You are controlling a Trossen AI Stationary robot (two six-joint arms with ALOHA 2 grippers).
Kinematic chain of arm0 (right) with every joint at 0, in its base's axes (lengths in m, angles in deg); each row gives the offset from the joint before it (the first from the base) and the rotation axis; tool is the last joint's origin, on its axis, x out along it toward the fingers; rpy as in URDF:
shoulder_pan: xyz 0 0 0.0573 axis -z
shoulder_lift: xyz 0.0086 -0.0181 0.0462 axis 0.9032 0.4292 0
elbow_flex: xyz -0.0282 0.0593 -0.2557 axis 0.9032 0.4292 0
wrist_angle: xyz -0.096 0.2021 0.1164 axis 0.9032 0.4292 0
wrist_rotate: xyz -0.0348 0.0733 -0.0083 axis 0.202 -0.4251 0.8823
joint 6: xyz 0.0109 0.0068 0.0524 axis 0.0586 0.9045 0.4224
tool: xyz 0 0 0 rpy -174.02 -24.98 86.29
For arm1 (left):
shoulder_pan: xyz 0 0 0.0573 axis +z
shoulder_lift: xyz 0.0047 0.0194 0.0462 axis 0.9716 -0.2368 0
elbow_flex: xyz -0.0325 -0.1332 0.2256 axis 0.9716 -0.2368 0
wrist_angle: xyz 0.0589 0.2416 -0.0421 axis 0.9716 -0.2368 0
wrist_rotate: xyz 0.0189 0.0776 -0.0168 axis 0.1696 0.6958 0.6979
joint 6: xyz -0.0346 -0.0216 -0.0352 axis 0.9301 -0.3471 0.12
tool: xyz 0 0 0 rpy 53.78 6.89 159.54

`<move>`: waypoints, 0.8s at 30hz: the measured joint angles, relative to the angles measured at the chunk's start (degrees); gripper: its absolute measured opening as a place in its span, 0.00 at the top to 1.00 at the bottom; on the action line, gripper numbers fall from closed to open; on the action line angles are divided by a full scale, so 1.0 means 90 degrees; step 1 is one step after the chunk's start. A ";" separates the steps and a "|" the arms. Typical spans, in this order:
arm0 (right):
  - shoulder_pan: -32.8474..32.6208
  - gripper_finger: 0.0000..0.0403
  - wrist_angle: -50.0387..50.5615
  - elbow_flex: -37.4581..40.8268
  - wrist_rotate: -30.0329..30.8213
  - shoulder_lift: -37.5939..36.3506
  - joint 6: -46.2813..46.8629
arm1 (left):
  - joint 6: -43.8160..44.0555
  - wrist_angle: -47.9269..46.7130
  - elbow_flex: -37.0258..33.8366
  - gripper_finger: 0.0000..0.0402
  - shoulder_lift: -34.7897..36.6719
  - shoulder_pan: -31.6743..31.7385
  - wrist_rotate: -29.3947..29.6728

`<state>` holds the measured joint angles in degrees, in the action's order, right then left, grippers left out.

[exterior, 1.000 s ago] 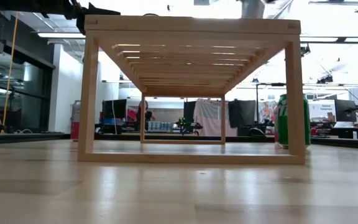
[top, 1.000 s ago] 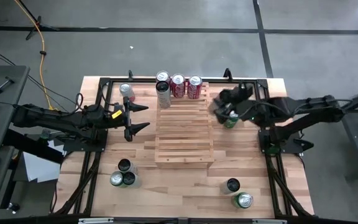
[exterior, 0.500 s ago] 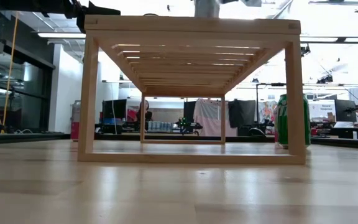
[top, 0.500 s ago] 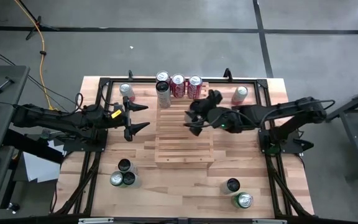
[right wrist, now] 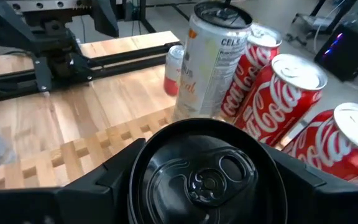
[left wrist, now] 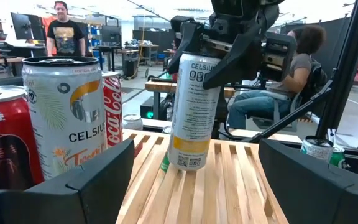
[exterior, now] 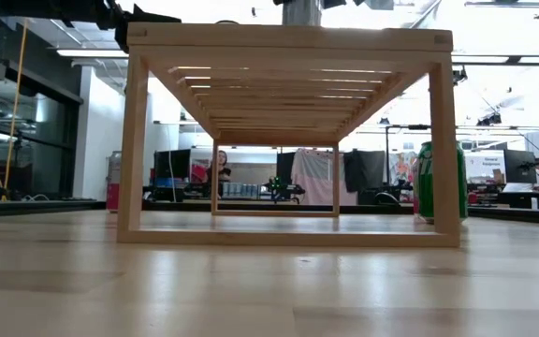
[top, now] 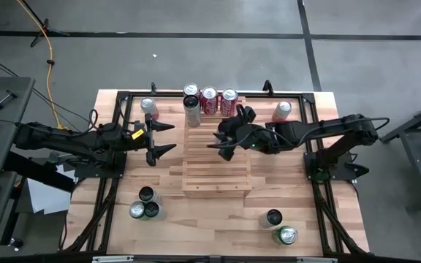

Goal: Place canned beverage on shelf
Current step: Align the top right tropical celsius soda can with the other tropical celsius soda can on the shelf

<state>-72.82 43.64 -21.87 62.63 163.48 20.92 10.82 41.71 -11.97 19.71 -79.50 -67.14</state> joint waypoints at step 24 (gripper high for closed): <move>0.0127 0.23 -0.0095 -0.0099 -0.0464 -0.0066 -0.0147 | -0.0001 0.0020 0.0000 0.17 0.0001 0.0000 0.0000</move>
<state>-71.68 42.78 -22.76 58.45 162.89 19.60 10.82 41.89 -11.97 19.72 -79.50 -67.14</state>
